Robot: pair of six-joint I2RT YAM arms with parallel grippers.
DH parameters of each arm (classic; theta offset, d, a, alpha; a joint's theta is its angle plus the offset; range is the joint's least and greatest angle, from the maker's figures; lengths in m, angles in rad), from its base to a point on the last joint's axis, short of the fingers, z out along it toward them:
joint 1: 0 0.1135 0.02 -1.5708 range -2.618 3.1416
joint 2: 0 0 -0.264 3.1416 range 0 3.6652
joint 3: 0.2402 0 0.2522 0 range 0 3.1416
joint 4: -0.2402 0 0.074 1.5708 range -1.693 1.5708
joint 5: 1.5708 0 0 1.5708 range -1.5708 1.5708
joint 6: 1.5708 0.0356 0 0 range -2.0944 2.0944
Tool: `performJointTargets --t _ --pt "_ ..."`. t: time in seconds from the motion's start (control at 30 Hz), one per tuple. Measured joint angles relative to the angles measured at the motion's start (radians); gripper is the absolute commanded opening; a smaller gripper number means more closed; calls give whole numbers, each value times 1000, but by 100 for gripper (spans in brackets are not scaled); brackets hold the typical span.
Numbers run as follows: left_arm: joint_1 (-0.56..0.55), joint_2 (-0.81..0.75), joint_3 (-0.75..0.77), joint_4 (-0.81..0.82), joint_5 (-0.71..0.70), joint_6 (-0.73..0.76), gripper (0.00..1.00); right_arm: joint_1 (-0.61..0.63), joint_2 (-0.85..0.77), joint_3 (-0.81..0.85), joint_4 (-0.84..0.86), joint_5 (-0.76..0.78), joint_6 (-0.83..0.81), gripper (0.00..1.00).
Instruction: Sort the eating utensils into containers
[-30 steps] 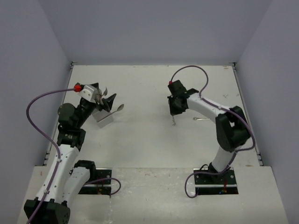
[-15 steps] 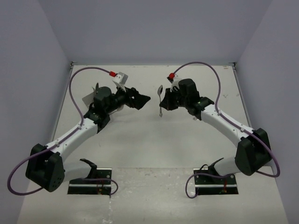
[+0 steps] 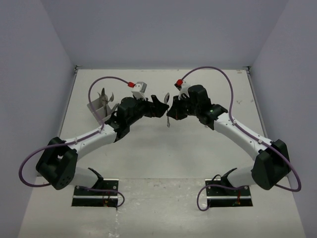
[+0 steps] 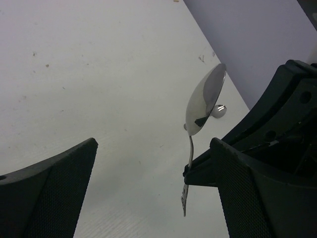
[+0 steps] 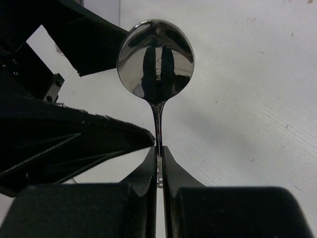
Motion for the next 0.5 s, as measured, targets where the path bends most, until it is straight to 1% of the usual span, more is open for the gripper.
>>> performJointTargets --t 0.07,0.1,0.2,0.23,0.43,0.5 --pt "-20 9 0 9 -19 -6 87 3 6 6 -12 11 1 0" --pt "-26 12 0 16 -34 -7 77 4 10 9 -16 16 1 0" --pt "-42 24 3 22 -60 -16 69 6 11 11 -23 19 1 0" --pt "-43 30 6 22 -66 -23 64 8 11 12 -23 19 1 0" --pt "-52 63 34 35 -84 -34 61 19 13 32 -27 26 -2 0" --pt "-59 75 45 42 -85 -36 58 23 14 38 -27 29 -7 0"
